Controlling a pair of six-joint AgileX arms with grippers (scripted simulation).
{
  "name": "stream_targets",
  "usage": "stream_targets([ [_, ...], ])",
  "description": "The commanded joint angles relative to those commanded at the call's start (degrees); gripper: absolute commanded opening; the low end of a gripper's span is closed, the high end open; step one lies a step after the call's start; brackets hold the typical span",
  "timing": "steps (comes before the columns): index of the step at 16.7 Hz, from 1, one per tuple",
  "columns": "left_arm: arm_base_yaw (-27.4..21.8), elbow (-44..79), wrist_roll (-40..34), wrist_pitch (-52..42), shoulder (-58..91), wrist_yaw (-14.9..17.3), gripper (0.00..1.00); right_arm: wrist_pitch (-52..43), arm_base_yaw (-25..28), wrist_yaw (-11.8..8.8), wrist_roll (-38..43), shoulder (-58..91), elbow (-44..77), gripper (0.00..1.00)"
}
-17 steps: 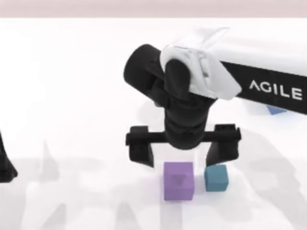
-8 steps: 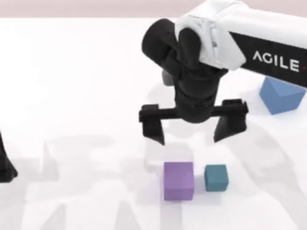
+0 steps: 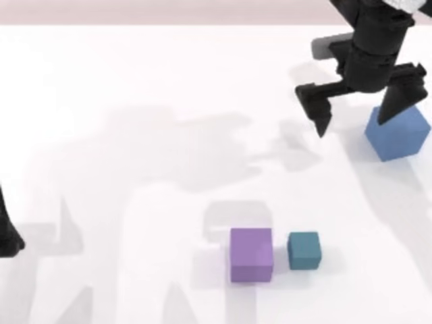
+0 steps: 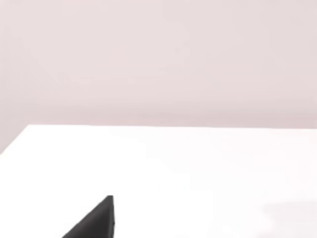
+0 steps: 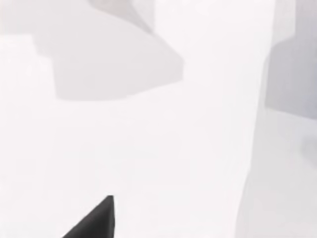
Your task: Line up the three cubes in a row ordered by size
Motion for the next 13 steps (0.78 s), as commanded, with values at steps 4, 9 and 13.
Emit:
stream_targets([
  [4, 0.0, 0.0, 0.0, 0.0, 0.0, 0.0, 1.0, -2.15, -9.48, -0.14, -11.71, 3.68, 6.77, 1.0],
  [9, 0.0, 0.0, 0.0, 0.0, 0.0, 0.0, 1.0, -2.56, -11.8, -0.21, -14.14, 4.43, 8.46, 1.0],
  [13, 0.0, 0.0, 0.0, 0.0, 0.0, 0.0, 1.0, -0.14, -11.68, -0.2, -14.02, 4.51, 6.01, 1.0],
])
